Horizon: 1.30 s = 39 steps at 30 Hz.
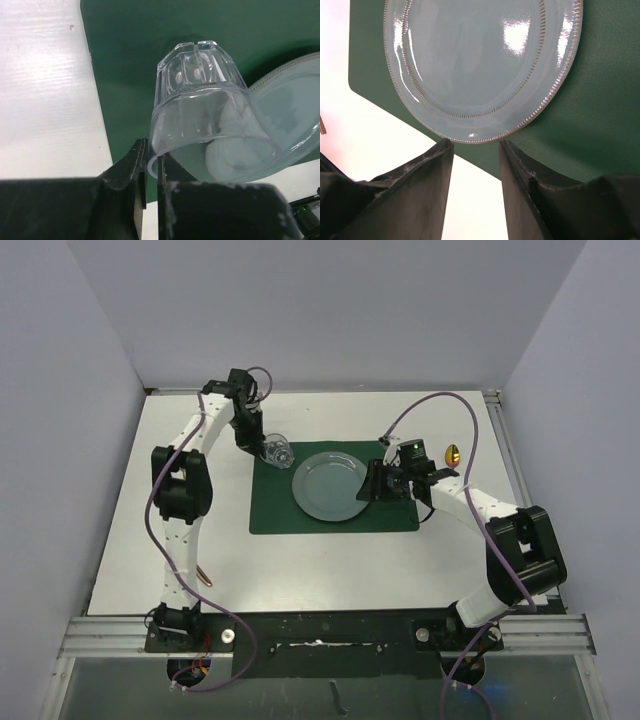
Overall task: Set the dinner table for one person
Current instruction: Pick up the cup at the center of the board, then place the cup on the napkin.
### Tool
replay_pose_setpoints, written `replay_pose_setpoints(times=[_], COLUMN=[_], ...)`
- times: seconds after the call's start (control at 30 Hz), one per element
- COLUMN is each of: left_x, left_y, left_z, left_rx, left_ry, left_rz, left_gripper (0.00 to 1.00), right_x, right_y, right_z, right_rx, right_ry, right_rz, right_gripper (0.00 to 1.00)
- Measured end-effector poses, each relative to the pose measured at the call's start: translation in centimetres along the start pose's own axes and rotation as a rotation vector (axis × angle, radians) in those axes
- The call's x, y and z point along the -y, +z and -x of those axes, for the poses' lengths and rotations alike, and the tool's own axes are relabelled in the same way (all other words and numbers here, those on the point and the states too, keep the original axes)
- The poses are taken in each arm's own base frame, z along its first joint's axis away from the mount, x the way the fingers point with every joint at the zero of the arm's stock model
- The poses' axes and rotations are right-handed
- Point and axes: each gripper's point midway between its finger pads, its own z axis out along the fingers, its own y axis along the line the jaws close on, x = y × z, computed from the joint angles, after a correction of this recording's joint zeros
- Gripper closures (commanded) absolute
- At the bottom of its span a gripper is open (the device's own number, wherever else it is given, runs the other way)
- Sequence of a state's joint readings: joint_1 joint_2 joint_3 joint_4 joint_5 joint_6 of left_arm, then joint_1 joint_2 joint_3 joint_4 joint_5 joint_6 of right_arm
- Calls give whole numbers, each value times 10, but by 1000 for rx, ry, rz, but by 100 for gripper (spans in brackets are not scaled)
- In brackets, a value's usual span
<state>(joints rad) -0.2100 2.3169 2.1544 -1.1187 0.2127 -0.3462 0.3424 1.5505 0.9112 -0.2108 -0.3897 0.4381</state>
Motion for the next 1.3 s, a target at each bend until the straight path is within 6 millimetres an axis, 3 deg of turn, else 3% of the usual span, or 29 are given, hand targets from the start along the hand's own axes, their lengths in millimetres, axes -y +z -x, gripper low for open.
replay_pose_setpoints(times=[0.3, 0.43, 0.7, 1.03, 1.3], left_x=[-4, -6, -22, -21, -14], left_y=[6, 8, 16, 21, 21], left_z=[-5, -3, 1, 4, 3], left_rx=[-23, -26, -34, -37, -41], left_ry=[46, 53, 38, 39, 36], left_rz=[10, 12, 46, 42, 11], left_gripper=[100, 90, 80, 79, 60], right_x=[-2, -2, -3, -7, -4], right_y=[0, 0, 0, 6, 19], right_z=[0, 0, -1, -3, -15], right_rx=[-1, -2, -4, -10, -54], right_ry=[-1, -2, -5, 2, 11], right_rz=[7, 9, 11, 24, 20], right_gripper=[58, 58, 57, 57, 57])
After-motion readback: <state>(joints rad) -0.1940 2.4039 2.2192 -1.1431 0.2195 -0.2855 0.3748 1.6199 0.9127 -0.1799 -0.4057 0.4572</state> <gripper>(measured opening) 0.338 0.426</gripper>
